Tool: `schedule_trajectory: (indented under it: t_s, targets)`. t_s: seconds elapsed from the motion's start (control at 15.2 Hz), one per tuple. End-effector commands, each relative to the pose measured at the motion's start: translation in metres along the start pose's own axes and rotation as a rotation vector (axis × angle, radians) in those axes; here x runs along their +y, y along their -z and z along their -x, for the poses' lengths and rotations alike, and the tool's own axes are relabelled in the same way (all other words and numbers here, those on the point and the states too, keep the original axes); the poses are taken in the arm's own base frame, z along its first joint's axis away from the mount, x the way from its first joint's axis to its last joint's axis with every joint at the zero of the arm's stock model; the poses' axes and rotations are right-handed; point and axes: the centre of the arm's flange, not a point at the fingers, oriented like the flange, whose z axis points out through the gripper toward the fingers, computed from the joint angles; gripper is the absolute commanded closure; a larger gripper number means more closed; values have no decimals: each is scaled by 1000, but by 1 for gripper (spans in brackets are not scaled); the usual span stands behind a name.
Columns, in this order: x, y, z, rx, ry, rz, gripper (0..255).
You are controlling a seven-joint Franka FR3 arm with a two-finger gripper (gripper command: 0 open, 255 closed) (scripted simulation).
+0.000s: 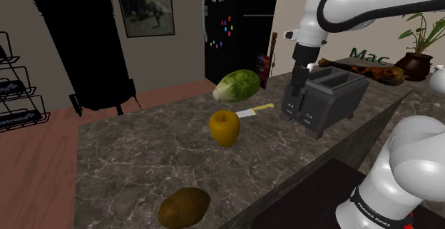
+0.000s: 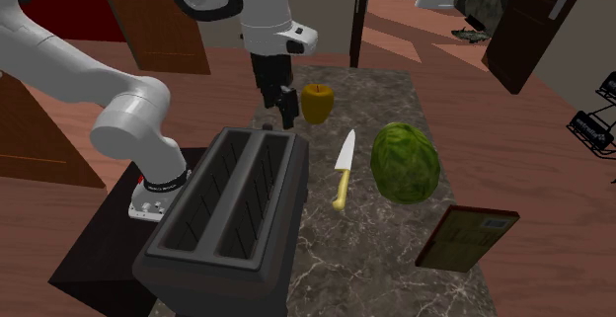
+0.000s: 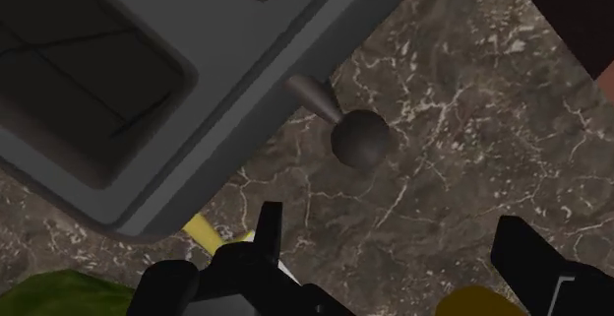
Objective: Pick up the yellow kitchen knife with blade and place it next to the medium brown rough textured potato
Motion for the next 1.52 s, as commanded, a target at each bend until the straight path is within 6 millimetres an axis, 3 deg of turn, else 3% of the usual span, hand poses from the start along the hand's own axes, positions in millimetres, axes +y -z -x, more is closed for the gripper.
schedule_trajectory:
  t_s: [0.0,0.4,0.86,1.45]
  targets:
    - [18,-18,-5,24,110,15,0]
    - [58,-73,-33,89,415,50,0]
    - [93,-132,-83,165,771,91,0]
    - [94,-173,-93,168,784,92,0]
